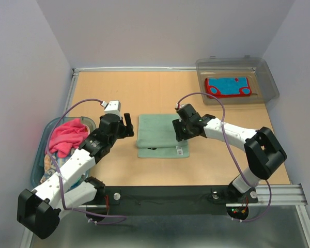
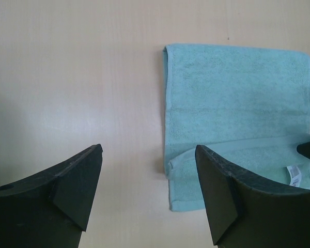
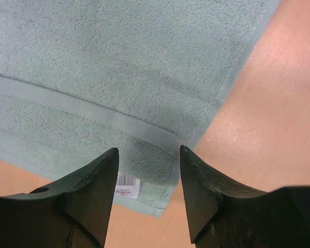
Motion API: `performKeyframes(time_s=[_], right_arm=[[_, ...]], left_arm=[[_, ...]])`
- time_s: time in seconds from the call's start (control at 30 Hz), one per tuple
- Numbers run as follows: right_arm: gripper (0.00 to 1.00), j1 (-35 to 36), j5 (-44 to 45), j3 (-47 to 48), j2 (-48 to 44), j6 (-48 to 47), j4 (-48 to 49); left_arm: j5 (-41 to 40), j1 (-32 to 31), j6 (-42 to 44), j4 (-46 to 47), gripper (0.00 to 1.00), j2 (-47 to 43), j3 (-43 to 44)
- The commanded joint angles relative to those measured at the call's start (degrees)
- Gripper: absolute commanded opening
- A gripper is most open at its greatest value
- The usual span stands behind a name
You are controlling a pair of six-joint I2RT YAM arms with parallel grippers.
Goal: Fold and stack the towels
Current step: Fold the towel
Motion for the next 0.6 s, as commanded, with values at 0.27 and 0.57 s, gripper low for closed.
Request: performKeyframes(time_s=[0.27,0.57], right_arm=[[0.48,-2.4,0.4,2.7,4.4,-1.3,3.1],[0.06,-2.5,-2.3,-2.1,-1.5,-6.0,6.2]], left_arm=[[-0.5,-0.2,0.2,1.6,0.83,-0.1,-0.6],[0.2,-0.2,0.4,2.0,0.82,0.1,-0.6]])
